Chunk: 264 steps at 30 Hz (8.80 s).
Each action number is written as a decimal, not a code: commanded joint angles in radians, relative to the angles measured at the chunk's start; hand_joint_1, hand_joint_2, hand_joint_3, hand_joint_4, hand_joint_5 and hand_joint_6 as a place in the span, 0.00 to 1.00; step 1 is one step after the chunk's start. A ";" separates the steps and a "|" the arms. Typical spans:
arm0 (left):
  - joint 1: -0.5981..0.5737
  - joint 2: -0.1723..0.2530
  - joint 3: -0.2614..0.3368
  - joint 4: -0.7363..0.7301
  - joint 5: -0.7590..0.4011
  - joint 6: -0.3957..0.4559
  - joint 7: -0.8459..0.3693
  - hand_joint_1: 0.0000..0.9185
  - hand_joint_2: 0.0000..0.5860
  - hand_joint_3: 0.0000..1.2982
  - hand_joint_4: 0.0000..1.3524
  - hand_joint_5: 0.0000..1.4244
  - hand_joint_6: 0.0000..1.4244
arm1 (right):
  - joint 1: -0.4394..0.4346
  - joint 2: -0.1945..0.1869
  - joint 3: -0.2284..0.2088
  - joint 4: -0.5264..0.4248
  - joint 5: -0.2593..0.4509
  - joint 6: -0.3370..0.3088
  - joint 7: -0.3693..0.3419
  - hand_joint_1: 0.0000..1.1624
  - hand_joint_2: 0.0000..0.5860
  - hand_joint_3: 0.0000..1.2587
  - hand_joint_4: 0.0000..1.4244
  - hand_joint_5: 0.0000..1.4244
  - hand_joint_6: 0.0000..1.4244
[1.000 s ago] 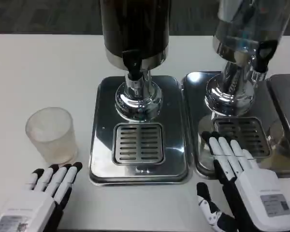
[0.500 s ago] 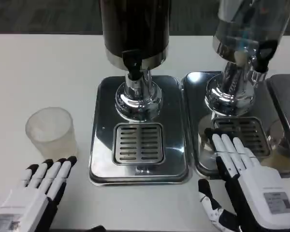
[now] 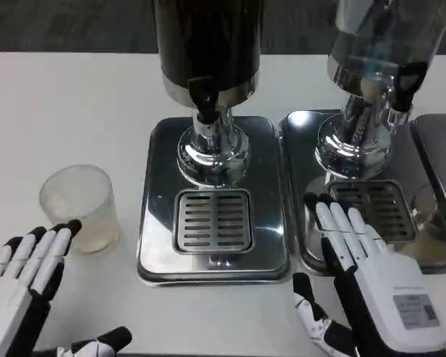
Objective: Grasp the cup under the faucet to collect the drink, then remove the cup.
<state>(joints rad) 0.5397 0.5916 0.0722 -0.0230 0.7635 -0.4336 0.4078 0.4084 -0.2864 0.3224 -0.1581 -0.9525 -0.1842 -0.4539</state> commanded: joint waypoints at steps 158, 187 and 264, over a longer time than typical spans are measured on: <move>-0.883 -0.017 -0.305 1.129 -0.230 -0.241 0.049 0.19 0.12 0.11 0.22 0.43 0.70 | 0.091 -0.038 -0.094 -0.075 0.150 -0.072 0.024 0.53 0.91 0.08 0.00 0.00 0.16; -0.870 -0.020 -0.310 1.198 -0.241 -0.360 0.194 0.33 0.27 0.43 0.49 0.65 0.87 | 0.066 -0.048 -0.113 -0.057 0.172 -0.091 0.055 0.51 0.98 0.08 0.00 0.00 0.16; -0.998 -0.180 -0.372 1.141 -0.170 -0.408 0.101 0.31 0.25 0.46 0.52 0.68 0.90 | 0.093 0.035 -0.101 -0.080 0.158 -0.106 0.046 0.48 1.00 0.08 0.00 0.00 0.16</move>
<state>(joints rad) -0.4264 0.4207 -0.2943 1.1178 0.5973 -0.8392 0.5068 0.4966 -0.2499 0.2269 -0.2240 -0.7956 -0.2948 -0.4078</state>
